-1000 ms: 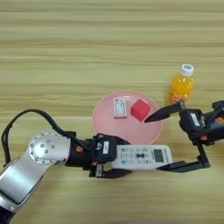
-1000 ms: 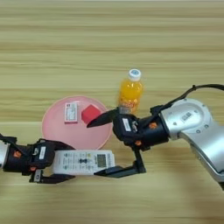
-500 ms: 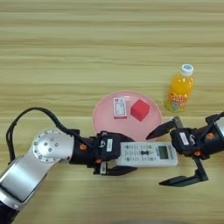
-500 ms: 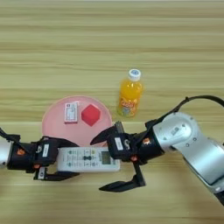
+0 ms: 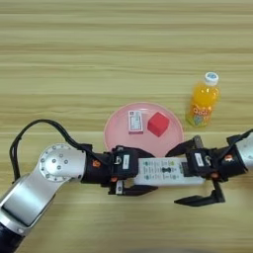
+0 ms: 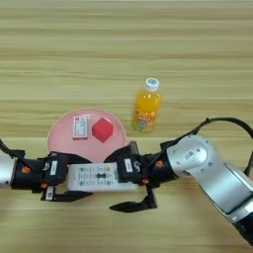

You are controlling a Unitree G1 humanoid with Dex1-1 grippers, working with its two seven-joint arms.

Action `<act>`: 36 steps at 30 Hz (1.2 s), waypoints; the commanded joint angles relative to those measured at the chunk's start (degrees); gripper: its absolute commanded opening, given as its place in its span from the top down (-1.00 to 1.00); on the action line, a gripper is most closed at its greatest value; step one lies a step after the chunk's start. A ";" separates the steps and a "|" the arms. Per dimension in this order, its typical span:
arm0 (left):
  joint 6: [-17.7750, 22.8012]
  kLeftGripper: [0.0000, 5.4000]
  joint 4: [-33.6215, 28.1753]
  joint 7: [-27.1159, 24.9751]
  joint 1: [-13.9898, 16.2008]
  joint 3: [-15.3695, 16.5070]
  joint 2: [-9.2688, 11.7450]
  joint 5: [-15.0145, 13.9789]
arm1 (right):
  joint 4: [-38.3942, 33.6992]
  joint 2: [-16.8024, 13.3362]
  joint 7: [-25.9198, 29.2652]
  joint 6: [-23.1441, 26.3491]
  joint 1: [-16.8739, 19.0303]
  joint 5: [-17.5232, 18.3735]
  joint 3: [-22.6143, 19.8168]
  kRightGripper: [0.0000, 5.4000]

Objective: Move the objects on the table

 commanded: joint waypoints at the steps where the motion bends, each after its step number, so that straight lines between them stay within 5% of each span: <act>1: 0.25 -0.05 -0.11 0.20 -1.02 -0.45 0.13 0.43 | -0.55 0.61 -0.25 0.84 -1.28 -0.21 -0.34 -0.63; 15: 0.31 -0.05 0.51 0.65 -1.28 -1.64 0.22 1.38 | -0.53 1.71 0.15 1.44 -2.50 -0.61 0.03 -0.10; 33: -0.45 -0.05 1.44 1.26 -1.50 -2.07 0.21 1.91 | -0.95 2.07 0.06 1.73 -2.48 0.14 -0.38 -0.10; 36: -0.60 -0.24 1.59 1.45 -1.55 -2.07 0.08 1.98 | -0.91 2.15 0.00 1.73 -2.44 0.38 -0.61 -0.09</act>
